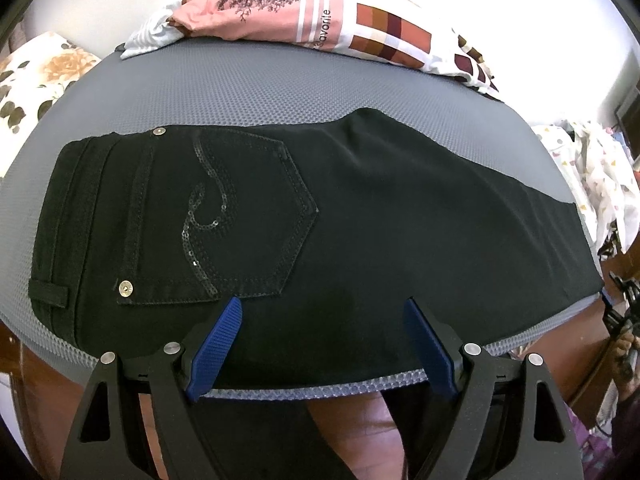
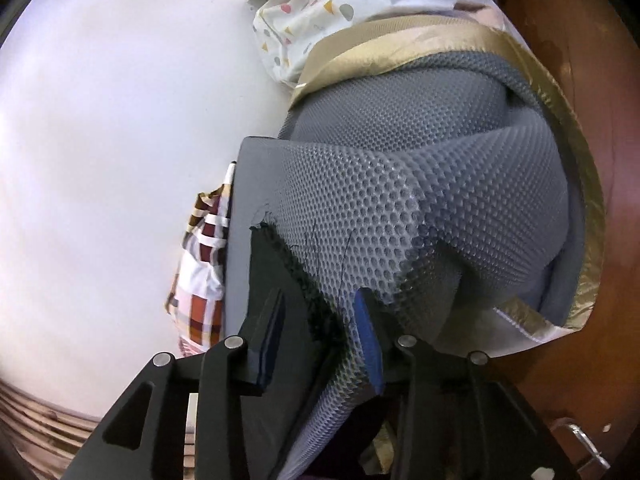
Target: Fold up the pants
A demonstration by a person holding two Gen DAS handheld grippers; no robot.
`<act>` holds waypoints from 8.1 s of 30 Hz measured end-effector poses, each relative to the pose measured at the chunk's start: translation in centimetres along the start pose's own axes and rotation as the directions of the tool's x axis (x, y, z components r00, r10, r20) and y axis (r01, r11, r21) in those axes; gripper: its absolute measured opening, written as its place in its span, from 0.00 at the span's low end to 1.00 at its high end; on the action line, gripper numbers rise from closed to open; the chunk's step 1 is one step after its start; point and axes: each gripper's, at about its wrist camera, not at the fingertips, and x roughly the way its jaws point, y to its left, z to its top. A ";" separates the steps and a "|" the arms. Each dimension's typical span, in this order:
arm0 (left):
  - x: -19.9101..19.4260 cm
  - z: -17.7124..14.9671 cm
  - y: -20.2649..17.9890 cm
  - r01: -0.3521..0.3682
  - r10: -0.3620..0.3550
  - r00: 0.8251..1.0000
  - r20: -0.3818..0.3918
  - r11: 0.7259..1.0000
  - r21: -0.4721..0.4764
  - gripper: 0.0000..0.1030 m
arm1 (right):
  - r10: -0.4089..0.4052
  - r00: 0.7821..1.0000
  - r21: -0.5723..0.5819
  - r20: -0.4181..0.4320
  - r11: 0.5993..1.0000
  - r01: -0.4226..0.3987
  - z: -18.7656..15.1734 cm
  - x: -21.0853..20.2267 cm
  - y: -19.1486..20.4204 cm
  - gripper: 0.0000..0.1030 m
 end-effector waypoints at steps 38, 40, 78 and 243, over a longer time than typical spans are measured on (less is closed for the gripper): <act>-0.3 -0.1 -1.5 -0.218 0.212 0.975 0.063 0.968 0.126 0.81 | -0.151 0.984 -0.215 -0.091 0.968 0.128 -4.2 7.0 4.9 0.11; -0.4 -0.2 -1.6 -0.234 0.226 0.972 0.070 0.963 0.136 0.81 | -0.149 0.985 -0.213 -0.089 0.969 0.128 -4.2 7.1 4.8 0.11; -0.4 0.9 2.1 -0.218 0.218 0.976 0.021 0.976 0.010 0.87 | -0.146 0.743 -0.440 -0.653 0.872 -0.215 -29.0 24.0 19.7 0.11; -3.6 -1.3 23.2 0.429 -0.374 0.903 0.213 0.739 -0.520 0.25 | -0.299 0.710 -0.712 -0.638 0.581 -0.395 -37.8 21.8 19.3 0.47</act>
